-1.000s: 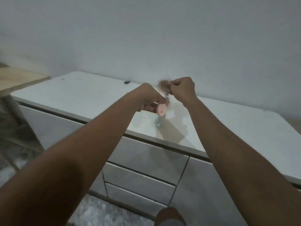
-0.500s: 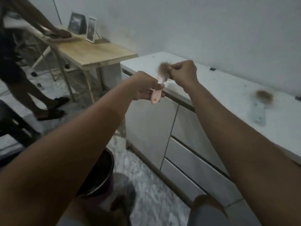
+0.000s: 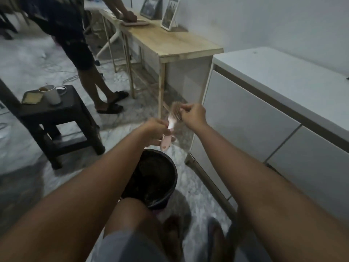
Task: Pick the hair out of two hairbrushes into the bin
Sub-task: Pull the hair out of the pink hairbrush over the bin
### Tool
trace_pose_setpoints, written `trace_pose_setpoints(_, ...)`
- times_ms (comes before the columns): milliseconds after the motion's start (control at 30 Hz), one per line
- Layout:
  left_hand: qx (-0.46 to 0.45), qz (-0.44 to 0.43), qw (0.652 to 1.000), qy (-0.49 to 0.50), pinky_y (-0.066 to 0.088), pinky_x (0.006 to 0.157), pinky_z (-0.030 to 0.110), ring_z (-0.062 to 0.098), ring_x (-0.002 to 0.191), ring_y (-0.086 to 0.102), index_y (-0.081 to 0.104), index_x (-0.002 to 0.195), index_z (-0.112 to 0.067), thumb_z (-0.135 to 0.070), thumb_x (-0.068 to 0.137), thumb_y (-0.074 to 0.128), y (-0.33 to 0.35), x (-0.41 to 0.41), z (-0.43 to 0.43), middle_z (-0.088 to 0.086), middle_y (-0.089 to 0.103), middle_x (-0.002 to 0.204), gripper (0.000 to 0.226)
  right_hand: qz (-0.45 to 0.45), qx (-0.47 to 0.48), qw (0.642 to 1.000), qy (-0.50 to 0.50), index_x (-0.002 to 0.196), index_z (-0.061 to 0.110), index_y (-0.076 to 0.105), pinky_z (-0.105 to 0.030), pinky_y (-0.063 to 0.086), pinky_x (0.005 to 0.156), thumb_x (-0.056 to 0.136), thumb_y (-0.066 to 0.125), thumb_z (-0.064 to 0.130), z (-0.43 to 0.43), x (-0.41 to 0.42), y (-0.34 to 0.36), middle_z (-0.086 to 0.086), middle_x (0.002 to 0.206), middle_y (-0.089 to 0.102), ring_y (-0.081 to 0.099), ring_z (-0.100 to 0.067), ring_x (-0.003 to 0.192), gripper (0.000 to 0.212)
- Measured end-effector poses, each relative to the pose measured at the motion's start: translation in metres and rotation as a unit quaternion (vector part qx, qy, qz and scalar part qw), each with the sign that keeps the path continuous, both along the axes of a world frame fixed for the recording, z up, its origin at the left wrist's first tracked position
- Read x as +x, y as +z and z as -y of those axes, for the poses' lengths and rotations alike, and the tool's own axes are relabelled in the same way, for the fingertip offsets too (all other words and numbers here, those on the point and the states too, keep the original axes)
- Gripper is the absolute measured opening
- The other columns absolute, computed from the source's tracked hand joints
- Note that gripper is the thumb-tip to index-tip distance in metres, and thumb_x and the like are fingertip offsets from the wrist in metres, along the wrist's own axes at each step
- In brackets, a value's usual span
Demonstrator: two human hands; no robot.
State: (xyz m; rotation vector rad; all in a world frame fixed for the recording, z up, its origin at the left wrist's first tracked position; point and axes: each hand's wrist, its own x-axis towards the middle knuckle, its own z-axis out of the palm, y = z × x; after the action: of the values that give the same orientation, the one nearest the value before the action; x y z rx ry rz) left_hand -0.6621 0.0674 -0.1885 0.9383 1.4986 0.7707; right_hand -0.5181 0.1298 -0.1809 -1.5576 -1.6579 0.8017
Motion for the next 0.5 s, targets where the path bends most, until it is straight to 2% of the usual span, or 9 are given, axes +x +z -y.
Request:
trace_pose_setpoints(33, -0.012, 0.002, 1.000, 0.014, 0.061, 0.068, 0.046, 0.028, 0.089, 0.075, 0.056, 0.127, -0.002, 0.000, 0.091, 0.065, -0.011, -0.001, 0.006, 0.019, 0.069, 0.115, 0.037, -0.011, -0.016, 1.000, 0.012, 0.114, 0.007, 0.073, -0.020, 0.047, 0.089, 0.093, 0.063, 0.009, 0.001, -0.004, -0.012, -0.009, 0.114, 0.074, 0.068, -0.019, 0.108, 0.023)
trace_pose_setpoints(100, -0.034, 0.003, 0.998, 0.048, 0.060, 0.075, 0.049, 0.027, 0.090, 0.075, 0.057, 0.122, -0.002, -0.001, 0.092, 0.064, -0.034, 0.002, 0.018, 0.018, 0.070, 0.114, 0.031, -0.034, -0.043, 0.998, 0.035, 0.114, 0.003, 0.072, -0.027, 0.051, 0.094, 0.094, 0.060, 0.005, 0.002, -0.009, -0.039, -0.012, 0.115, 0.073, 0.067, -0.023, 0.109, 0.024)
trace_pose_setpoints(200, -0.073, -0.001, 0.994, 0.085, 0.057, 0.087, 0.054, 0.027, 0.093, 0.074, 0.062, 0.102, -0.010, 0.002, 0.094, 0.061, -0.070, 0.011, 0.036, 0.017, 0.070, 0.112, 0.014, -0.041, -0.073, 0.994, 0.073, 0.113, 0.004, 0.072, -0.036, 0.053, 0.098, 0.093, 0.057, 0.001, 0.006, -0.013, -0.082, -0.013, 0.115, 0.073, 0.067, -0.024, 0.110, 0.025)
trace_pose_setpoints(267, -0.099, -0.013, 0.989, 0.107, 0.054, 0.091, 0.056, 0.025, 0.091, 0.073, 0.062, 0.094, -0.018, 0.004, 0.094, 0.058, -0.095, 0.019, 0.043, 0.013, 0.070, 0.108, 0.022, -0.034, -0.087, 0.990, 0.106, 0.114, 0.006, 0.073, -0.028, 0.051, 0.096, 0.093, 0.057, 0.001, 0.009, -0.013, -0.111, -0.011, 0.115, 0.073, 0.066, -0.023, 0.112, 0.027)
trace_pose_setpoints(333, -0.112, -0.019, 0.985, 0.132, 0.053, 0.092, 0.058, 0.024, 0.090, 0.073, 0.063, 0.103, -0.016, 0.004, 0.093, 0.058, -0.119, 0.026, 0.048, 0.012, 0.070, 0.106, 0.023, -0.023, -0.098, 0.985, 0.142, 0.116, 0.007, 0.072, -0.023, 0.048, 0.093, 0.093, 0.056, 0.001, 0.012, -0.011, -0.136, -0.009, 0.117, 0.072, 0.064, -0.022, 0.115, 0.028)
trace_pose_setpoints(400, -0.119, -0.013, 0.978, 0.169, 0.054, 0.090, 0.058, 0.024, 0.091, 0.073, 0.062, 0.111, -0.013, 0.003, 0.093, 0.059, -0.140, 0.033, 0.052, 0.013, 0.070, 0.107, 0.025, -0.017, -0.099, 0.981, 0.169, 0.117, 0.009, 0.072, -0.024, 0.049, 0.090, 0.094, 0.054, 0.001, 0.012, -0.008, -0.156, -0.008, 0.117, 0.072, 0.064, -0.018, 0.112, 0.030)
trace_pose_setpoints(500, -0.126, 0.006, 0.968, 0.218, 0.055, 0.087, 0.056, 0.026, 0.092, 0.071, 0.059, 0.113, -0.013, 0.001, 0.093, 0.060, -0.164, 0.034, 0.058, 0.014, 0.068, 0.112, 0.024, -0.027, -0.119, 0.969, 0.215, 0.120, 0.012, 0.071, -0.016, 0.047, 0.084, 0.090, 0.051, -0.005, 0.014, -0.007, -0.178, -0.003, 0.116, 0.072, 0.063, -0.011, 0.107, 0.040)
